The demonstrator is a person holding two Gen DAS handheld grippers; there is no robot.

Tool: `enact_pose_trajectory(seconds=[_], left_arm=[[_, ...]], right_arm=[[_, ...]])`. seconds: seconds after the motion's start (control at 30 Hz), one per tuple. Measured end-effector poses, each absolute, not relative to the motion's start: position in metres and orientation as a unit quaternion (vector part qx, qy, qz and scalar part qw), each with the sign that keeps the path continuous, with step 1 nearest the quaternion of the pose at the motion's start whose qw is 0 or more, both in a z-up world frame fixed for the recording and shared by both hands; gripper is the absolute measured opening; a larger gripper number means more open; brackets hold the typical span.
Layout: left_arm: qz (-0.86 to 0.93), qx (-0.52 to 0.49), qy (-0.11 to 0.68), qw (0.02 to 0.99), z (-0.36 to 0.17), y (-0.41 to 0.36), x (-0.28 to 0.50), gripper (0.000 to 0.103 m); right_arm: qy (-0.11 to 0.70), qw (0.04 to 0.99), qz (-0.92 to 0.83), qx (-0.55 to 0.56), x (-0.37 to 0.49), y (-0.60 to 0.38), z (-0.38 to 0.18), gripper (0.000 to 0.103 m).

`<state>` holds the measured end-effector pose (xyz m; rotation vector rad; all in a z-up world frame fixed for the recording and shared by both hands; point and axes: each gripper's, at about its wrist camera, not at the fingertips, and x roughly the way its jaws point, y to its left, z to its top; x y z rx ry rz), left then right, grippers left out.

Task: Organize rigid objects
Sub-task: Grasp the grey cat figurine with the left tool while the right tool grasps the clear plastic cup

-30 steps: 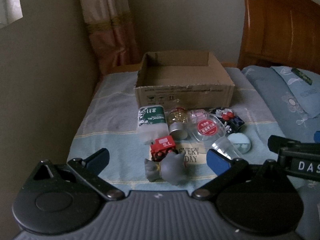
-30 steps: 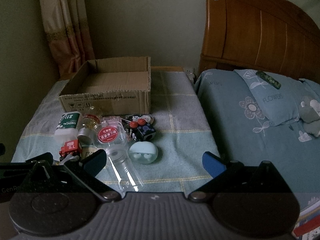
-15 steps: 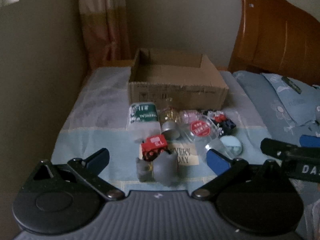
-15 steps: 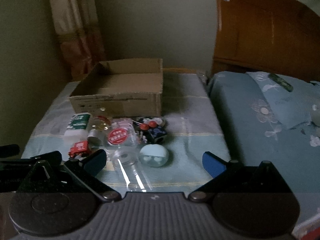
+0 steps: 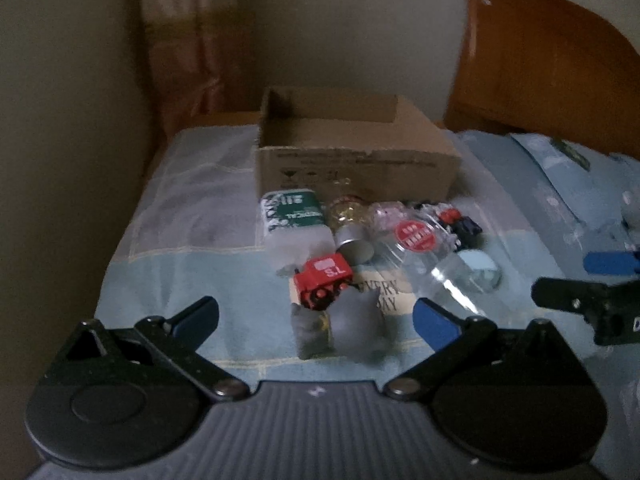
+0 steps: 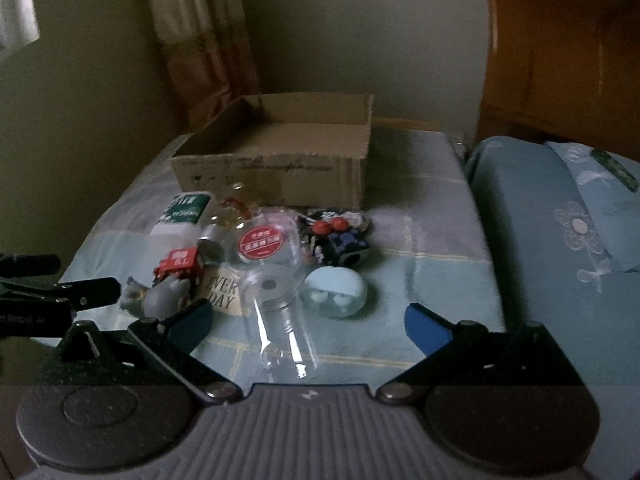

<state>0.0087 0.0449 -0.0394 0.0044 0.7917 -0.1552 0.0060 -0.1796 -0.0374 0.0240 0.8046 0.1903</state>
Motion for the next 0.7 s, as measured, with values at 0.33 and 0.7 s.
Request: enact_pose_trajectory(seconds=[0.33,0.7], left_arm=[[-0.175,-0.029,0.358,0.917,-0.061,0.053,0.009,0.102],[-0.131,-0.004,0.401,0.907,-0.090,0.036,0.034,0.102]], right_arm=[[0.395,0.905,0.153,-0.025,0.010,-0.166,-0.057,0.102],[0.411,0.898,0.149,-0.043,0.018,-0.168,-0.074,0.099]])
